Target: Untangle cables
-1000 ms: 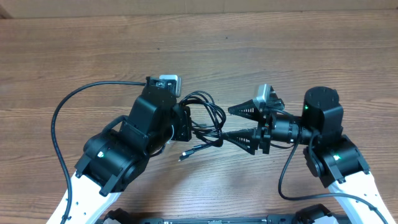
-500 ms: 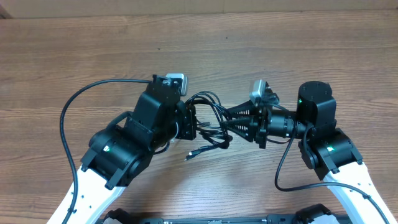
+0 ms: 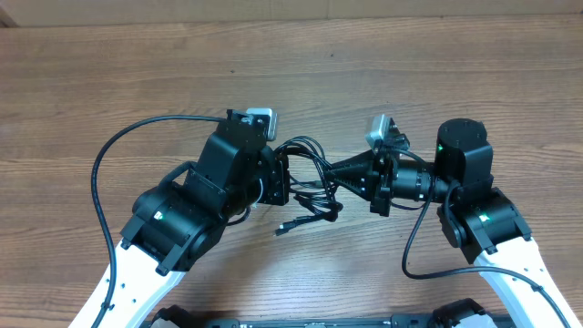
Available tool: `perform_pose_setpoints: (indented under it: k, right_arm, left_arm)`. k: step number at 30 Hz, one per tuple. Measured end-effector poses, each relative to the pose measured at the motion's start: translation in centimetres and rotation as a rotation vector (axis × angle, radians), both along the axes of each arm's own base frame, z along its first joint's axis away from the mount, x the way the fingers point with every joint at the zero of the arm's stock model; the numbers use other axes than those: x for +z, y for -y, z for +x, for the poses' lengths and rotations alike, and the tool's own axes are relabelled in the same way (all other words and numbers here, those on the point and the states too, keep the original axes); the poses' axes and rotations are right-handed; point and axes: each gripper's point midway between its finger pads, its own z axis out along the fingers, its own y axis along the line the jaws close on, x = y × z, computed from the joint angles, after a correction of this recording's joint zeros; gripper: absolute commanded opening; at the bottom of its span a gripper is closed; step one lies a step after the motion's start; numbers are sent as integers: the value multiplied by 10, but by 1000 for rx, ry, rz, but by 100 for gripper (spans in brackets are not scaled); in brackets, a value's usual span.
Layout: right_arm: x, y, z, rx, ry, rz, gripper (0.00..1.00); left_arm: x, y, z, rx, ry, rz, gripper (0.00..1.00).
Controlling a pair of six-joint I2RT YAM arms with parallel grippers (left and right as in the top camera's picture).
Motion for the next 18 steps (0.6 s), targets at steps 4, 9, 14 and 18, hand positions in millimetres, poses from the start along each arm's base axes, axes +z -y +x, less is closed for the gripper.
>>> perform_pose_setpoints:
  k: [4,9,14,18]
  right_arm:
    - [-2,2,6,-46,-48,-2,4]
    - [-7,4,14,-120,-123,-5,4]
    - [-14,9,24,-222,-217,-9,4]
    - [-31,19,33,-353,-362,-30,4]
  left_arm:
    - [-7,-10,-2,68,-38,22,4]
    - [-19,-28,-6,232,-123,23,4]
    - [-20,-32,-5,314,-147,-10,4]
    - [-20,-32,-4,354,-165,-38,4]
